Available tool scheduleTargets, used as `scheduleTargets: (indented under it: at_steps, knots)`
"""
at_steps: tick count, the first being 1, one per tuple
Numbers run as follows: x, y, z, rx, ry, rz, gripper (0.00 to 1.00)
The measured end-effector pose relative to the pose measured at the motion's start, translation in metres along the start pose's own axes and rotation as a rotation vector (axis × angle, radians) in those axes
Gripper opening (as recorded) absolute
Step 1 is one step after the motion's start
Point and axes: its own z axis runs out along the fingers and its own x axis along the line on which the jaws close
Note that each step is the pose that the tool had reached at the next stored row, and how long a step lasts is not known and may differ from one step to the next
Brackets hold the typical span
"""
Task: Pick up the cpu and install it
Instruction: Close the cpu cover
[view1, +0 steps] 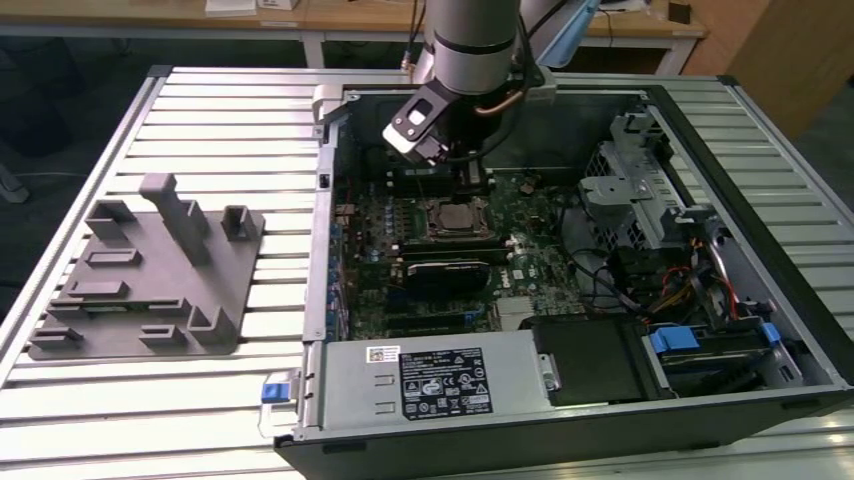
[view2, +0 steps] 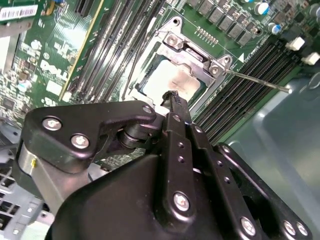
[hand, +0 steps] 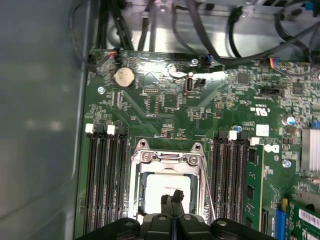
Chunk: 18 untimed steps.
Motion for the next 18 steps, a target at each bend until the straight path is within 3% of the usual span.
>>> scheduleTargets:
  at_steps: [18]
  knots:
    - [0.0,0.0,0.0,-0.0003,0.0108,-0.231,0.11]
